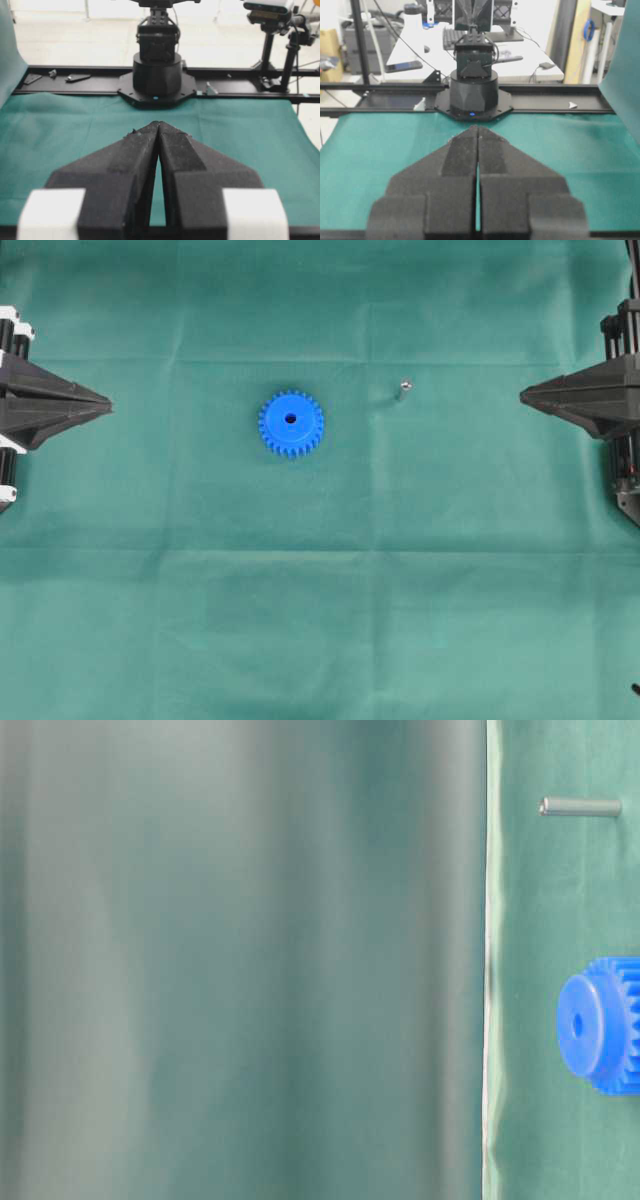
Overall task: Insert the shaft placed at a random location into the center hole of the medium gear at another random location.
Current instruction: 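Move the right gripper left toward the silver shaft, then lower the right gripper over the shaft and close on it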
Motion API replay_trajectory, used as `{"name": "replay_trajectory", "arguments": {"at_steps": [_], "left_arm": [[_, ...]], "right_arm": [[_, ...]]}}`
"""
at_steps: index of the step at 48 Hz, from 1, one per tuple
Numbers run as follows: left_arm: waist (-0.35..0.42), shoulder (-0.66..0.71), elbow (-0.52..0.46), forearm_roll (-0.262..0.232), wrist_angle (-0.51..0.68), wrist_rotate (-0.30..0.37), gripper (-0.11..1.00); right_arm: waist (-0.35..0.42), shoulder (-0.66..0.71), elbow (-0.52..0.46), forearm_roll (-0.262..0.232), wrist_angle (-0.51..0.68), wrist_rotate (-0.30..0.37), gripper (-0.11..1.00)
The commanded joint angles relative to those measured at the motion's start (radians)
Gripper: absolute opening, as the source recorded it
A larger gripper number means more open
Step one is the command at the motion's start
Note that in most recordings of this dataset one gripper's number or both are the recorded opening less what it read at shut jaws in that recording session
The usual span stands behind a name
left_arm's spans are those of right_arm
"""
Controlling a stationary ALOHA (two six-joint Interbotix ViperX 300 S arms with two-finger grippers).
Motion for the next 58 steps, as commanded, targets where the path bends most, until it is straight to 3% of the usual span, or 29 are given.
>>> {"name": "replay_trajectory", "arguments": {"at_steps": [1,23,27,36,39,46,58], "left_arm": [[-0.003,0.012,-0.037,0.015,0.021,0.002,0.0],[-0.003,0.005,-0.035,0.015,0.043,0.0,0.0],[-0.003,0.003,-0.035,0.015,0.043,0.0,0.0],[-0.003,0.003,-0.035,0.015,0.049,0.0,0.0],[-0.003,0.003,-0.035,0.015,0.051,0.0,0.0],[-0.003,0.003,-0.035,0.015,0.049,0.0,0.0],[-0.003,0.006,-0.032,0.015,0.051,-0.002,0.0]], "right_arm": [[-0.003,0.011,-0.012,-0.002,0.002,0.008,0.01],[-0.126,0.244,0.005,0.0,-0.107,0.005,0.03],[-0.144,0.322,0.002,0.0,-0.12,0.006,0.18],[-0.201,0.515,-0.002,0.003,-0.196,0.006,0.74],[-0.216,0.574,0.0,0.005,-0.242,0.006,0.86],[-0.242,0.696,-0.002,0.005,-0.339,0.006,0.79],[-0.25,0.857,-0.017,0.028,-0.436,0.006,0.8]]}}
